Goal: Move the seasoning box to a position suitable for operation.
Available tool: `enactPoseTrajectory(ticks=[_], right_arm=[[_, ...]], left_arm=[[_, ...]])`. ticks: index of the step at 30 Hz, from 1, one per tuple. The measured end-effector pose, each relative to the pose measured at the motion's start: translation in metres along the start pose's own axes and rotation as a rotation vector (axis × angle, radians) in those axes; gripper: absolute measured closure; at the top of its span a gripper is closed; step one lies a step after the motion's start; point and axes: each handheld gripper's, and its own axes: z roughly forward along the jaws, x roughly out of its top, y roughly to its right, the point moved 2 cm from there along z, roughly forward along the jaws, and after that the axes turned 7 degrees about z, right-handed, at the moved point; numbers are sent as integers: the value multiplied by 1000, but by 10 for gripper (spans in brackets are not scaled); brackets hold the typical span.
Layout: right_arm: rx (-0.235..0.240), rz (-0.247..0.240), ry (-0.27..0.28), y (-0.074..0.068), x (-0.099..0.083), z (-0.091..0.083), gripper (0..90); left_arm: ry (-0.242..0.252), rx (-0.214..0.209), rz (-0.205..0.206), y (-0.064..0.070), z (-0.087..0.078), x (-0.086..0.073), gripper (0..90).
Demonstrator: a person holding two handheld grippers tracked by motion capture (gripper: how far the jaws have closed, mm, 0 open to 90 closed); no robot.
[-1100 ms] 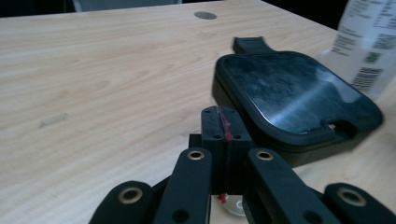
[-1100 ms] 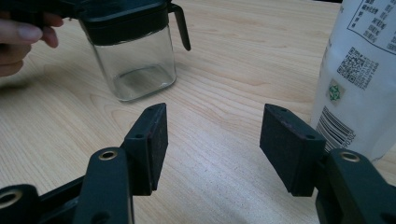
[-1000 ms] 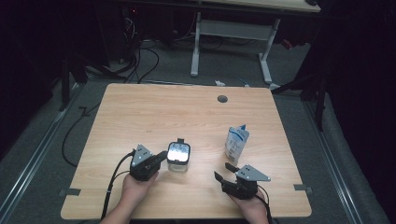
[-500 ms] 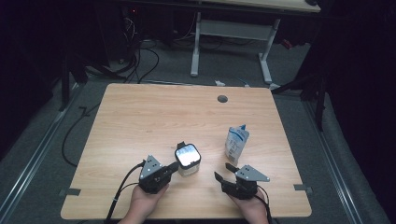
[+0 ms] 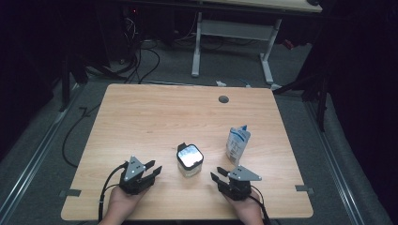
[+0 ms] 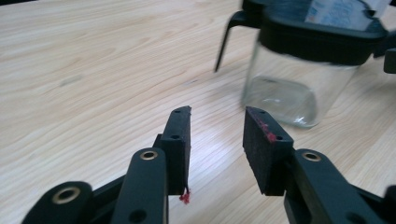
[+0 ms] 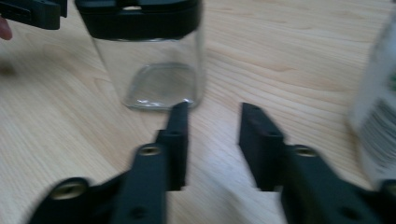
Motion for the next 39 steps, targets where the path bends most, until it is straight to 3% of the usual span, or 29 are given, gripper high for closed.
enactPoseTrajectory(ticks=[2,5,6,12,15,19,26,30,33,36,39], right_arm=[[-13,-20,-11,-7,3,5,851],[-36,-44,-37,-17,5,14,898],[-37,-45,-50,-20,5,18,898],[-54,-62,-65,-31,6,31,865],[-55,-51,-59,-30,10,32,857],[-53,-74,-66,-30,15,35,858],[-72,-97,-66,-25,23,41,874],[-61,-81,-64,-22,26,48,878],[-53,-70,-69,-18,27,50,871],[-36,-61,-72,-14,27,48,770],[-39,-72,-49,-12,28,44,679]], left_arm=[[-16,-4,-9,-3,-4,-5,615],[-24,-13,-10,-6,-6,-6,624],[-16,-43,-21,-9,-8,-5,630],[28,-63,-32,-13,-9,-8,633],[46,-46,-46,-14,-9,-9,576],[53,-39,-64,-16,-11,-8,528],[18,-41,-76,-17,-9,-9,576],[11,-20,-57,-17,-8,-8,568],[12,-9,-40,-17,-8,-8,512],[21,-32,-31,-18,-8,-9,536],[22,-31,-29,-19,-8,-10,485]])
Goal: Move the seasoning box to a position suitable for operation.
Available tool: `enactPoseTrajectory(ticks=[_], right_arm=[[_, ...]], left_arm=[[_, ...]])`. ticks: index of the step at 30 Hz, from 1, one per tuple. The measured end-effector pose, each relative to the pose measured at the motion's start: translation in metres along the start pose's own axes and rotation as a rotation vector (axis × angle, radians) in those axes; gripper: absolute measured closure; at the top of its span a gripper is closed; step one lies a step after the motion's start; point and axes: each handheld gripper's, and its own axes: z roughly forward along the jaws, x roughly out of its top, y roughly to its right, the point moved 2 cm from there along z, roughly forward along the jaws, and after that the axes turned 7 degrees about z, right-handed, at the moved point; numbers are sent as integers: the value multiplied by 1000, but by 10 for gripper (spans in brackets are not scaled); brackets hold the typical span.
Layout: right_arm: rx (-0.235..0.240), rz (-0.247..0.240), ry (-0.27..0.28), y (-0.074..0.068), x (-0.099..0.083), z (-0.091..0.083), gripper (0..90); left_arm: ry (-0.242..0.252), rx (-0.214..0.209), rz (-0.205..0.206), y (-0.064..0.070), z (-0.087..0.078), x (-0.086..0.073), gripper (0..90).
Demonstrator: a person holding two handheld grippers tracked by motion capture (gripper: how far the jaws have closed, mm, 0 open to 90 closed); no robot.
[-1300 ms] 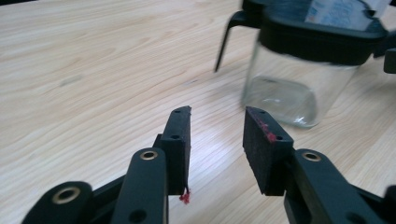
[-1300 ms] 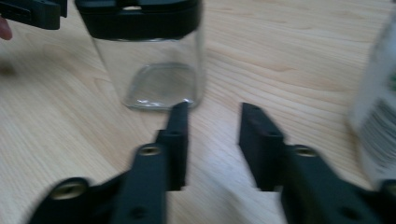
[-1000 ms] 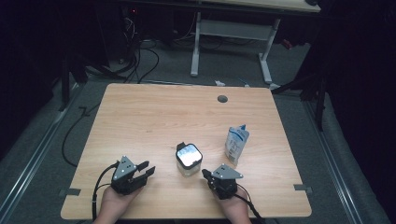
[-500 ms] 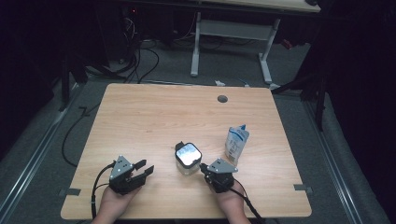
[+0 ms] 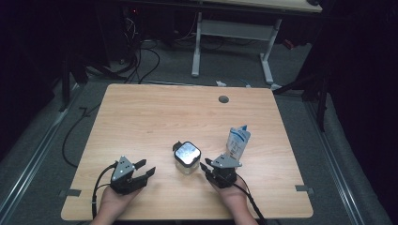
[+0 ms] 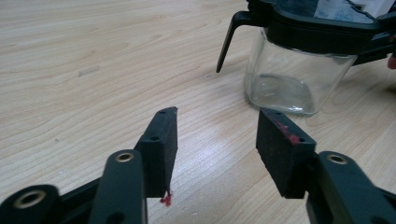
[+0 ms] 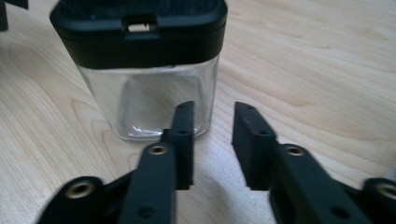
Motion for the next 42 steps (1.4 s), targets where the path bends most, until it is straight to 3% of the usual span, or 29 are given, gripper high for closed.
enactPoseTrajectory(ticks=[4,6,9,11,13,15,16,18,19,23,30,34,42], right_arm=[[9,16,14,2,-1,-4,601],[-11,26,20,2,-5,-6,526],[3,41,34,1,-10,-13,498],[-9,29,30,2,-10,-18,469],[10,66,37,7,-11,-22,413],[8,63,24,12,-12,-22,426],[8,63,24,12,-12,-22,426],[-42,114,9,19,-12,-20,472],[-55,116,5,21,-13,-20,478],[-56,101,4,22,-13,-22,444],[-41,124,-4,23,-12,-22,438],[-44,128,3,24,-12,-24,448],[-31,131,24,24,-12,-27,487]], left_arm=[[-1,-7,-30,-3,0,-1,478],[-11,-10,-46,-4,0,-3,512],[-9,-9,-83,-4,2,-5,525],[-5,1,-100,-4,3,-2,525],[1,5,-126,-4,5,0,546],[-24,28,-136,-3,9,3,565],[-24,28,-136,-3,9,3,570],[-53,42,-122,0,15,7,578],[-54,49,-88,5,18,15,579],[-31,44,-68,10,23,32,586],[-24,15,-31,11,32,54,595],[-5,27,-2,12,36,63,583],[-2,-11,-16,12,47,77,599]])
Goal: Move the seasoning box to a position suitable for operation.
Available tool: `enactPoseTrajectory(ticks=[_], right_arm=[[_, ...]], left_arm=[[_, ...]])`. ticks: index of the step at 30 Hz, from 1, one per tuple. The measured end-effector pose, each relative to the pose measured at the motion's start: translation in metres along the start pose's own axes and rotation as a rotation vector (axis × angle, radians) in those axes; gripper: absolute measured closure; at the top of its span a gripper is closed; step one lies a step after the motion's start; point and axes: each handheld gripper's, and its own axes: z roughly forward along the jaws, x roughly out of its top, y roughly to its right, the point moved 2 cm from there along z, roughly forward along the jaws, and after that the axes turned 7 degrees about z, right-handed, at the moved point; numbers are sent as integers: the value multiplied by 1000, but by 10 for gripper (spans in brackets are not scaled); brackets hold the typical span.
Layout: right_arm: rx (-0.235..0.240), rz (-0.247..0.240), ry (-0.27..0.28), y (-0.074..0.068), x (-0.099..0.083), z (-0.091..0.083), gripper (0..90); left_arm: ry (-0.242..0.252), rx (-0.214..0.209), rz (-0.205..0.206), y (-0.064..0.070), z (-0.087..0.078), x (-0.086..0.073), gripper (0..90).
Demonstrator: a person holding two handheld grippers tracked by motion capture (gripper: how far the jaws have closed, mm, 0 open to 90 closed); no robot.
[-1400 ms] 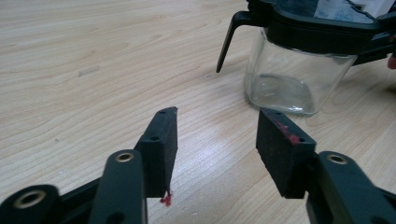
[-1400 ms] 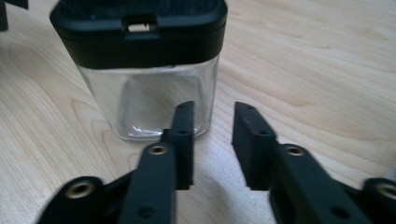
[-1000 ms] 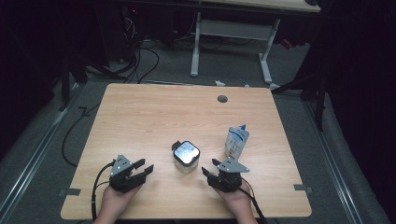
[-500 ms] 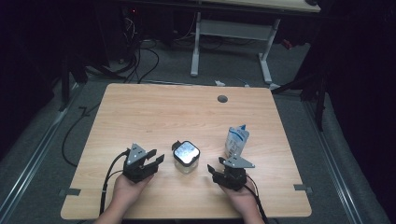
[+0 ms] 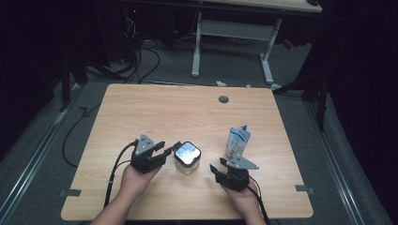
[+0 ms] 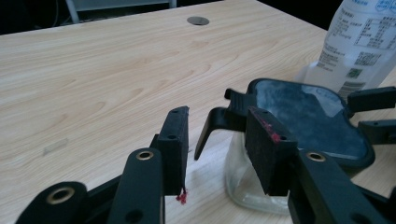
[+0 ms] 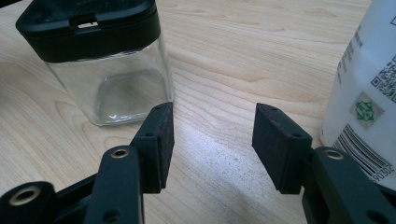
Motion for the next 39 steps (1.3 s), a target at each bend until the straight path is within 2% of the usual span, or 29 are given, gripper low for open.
enactPoseTrajectory(ticks=[3,5,10,13,16,19,20,21,25,39], right_arm=[[8,-3,2,0,0,0,488],[15,1,5,-1,0,-1,496],[25,-6,12,-1,0,-2,522],[31,-8,9,-2,0,-2,534],[40,-10,8,-2,0,-1,537],[45,-10,7,-3,-1,-1,538],[47,-11,7,-3,-1,-1,539],[49,-7,6,-3,-1,-1,539],[51,-10,5,-4,-1,-1,537],[59,-1,10,-4,0,-2,537]], left_arm=[[13,-12,-6,2,5,6,646],[11,-6,11,3,8,10,670],[6,3,39,7,16,19,839],[-1,19,69,9,21,21,894],[-4,37,135,14,23,22,899],[-2,36,132,14,24,22,899],[-4,25,109,13,26,22,899],[-7,24,104,12,27,22,899],[-19,30,110,12,29,20,900],[-7,27,104,10,30,19,900]])
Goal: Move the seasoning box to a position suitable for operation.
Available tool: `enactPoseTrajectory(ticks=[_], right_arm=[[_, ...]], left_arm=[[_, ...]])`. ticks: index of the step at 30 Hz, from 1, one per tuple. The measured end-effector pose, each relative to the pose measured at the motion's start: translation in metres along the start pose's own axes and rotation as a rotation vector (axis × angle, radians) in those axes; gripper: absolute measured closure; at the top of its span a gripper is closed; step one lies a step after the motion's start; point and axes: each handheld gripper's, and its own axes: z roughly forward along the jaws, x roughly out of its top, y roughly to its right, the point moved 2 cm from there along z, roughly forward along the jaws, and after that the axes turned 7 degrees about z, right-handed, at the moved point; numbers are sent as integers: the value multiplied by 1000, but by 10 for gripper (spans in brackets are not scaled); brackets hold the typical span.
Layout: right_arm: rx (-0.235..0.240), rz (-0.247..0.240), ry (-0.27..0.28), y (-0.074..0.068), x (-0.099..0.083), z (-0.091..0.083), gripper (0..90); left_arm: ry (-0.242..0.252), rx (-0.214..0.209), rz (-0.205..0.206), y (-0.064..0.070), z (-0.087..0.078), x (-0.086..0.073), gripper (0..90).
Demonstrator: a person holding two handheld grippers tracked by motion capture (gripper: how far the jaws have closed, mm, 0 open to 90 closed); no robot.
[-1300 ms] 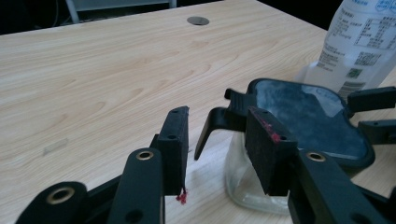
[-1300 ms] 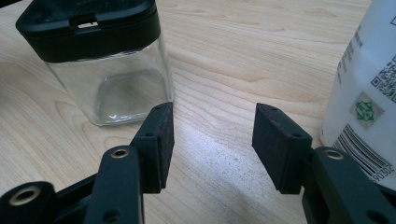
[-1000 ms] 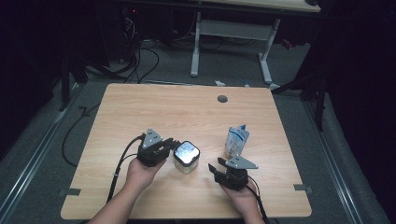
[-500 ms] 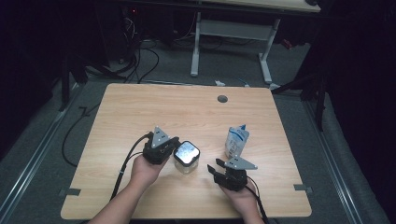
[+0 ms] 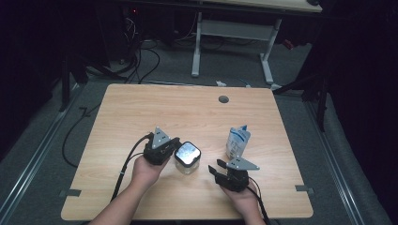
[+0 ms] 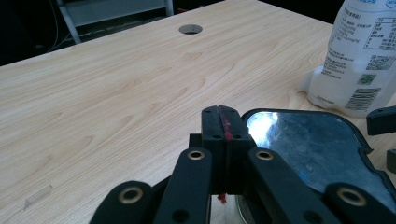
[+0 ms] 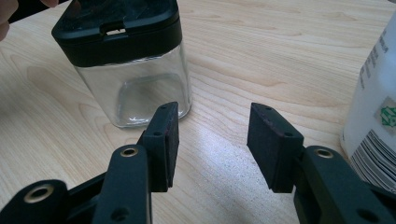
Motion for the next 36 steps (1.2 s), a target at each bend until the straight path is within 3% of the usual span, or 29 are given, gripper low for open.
enactPoseTrajectory(ticks=[8,15,27,36], right_arm=[[5,-9,6,-2,0,-1,543],[28,-36,5,-6,-1,-1,609],[35,-42,5,-9,-2,-1,721],[32,-78,9,-18,-3,3,764]], left_arm=[[6,1,-2,0,0,-1,900],[11,0,-3,0,0,-1,900],[26,3,-4,0,0,-3,900],[38,15,-2,2,1,-4,900]])
